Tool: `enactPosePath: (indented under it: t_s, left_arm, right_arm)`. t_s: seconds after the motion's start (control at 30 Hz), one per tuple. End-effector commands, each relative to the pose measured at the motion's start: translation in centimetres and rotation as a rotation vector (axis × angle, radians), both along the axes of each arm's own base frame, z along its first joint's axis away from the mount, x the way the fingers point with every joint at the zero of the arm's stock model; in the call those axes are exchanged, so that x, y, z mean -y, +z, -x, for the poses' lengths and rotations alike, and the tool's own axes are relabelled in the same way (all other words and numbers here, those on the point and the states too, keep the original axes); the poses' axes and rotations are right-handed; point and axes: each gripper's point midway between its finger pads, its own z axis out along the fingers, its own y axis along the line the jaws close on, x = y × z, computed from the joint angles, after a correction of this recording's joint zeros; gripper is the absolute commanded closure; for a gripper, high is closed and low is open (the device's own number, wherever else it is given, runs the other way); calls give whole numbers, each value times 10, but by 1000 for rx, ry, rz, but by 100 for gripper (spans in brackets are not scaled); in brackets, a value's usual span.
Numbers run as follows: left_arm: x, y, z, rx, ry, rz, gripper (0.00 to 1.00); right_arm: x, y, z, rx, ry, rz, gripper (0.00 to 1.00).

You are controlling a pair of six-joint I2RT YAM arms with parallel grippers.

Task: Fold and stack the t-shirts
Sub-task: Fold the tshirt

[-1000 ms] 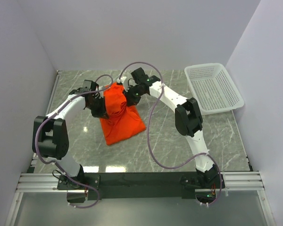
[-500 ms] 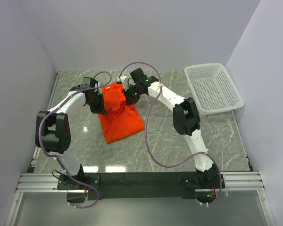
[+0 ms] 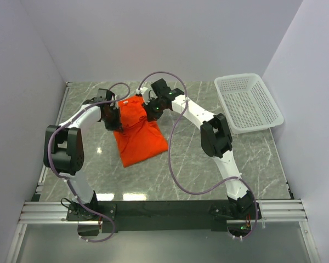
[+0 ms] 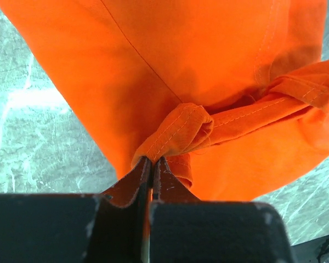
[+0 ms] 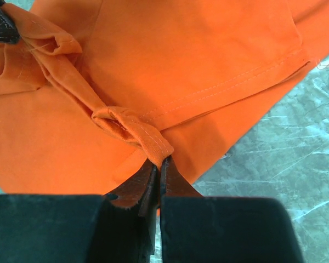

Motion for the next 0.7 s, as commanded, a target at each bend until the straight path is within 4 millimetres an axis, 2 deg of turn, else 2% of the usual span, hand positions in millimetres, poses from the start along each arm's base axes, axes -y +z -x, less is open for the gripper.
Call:
enactPosePath:
  t_s: [0.0, 0.17, 0.27, 0.3, 0.33, 0.37, 0.4, 0.43, 0.53, 0.63, 0.67]
  left_arm:
    - [-2, 15, -22, 74, 18, -1, 99]
    - [-4, 18, -26, 84, 30, -11, 99]
    - [-6, 22, -29, 96, 49, -16, 95]
    - [-8, 23, -31, 103, 60, -27, 91]
    - [-9, 27, -33, 118, 75, -26, 78]
    - [-9, 31, -35, 128, 85, -27, 72]
    - [-13, 37, -37, 149, 103, -39, 57]
    - [-15, 43, -39, 165, 125, -43, 52]
    - [-25, 65, -46, 235, 184, -69, 43]
    - [-30, 91, -46, 303, 208, -73, 42]
    - [-31, 93, -42, 313, 209, -71, 42]
  right_arm:
    - [-5, 13, -19, 54, -32, -32, 99]
    - [-4, 11, -20, 53, -44, -26, 97]
    - [-2, 10, -25, 58, -84, -18, 86]
    - [-4, 11, -27, 61, -98, -23, 79]
    - [-2, 11, -31, 66, -126, -20, 71]
    - [-1, 14, -33, 71, -156, -22, 66]
    - [-3, 19, -36, 73, -182, -43, 59]
    - [-3, 23, -38, 74, -197, -56, 53]
    - [-1, 42, -46, 102, -274, -92, 42]
    - [5, 65, -49, 138, -306, -116, 42]
    - [10, 64, -47, 119, -298, -124, 42]
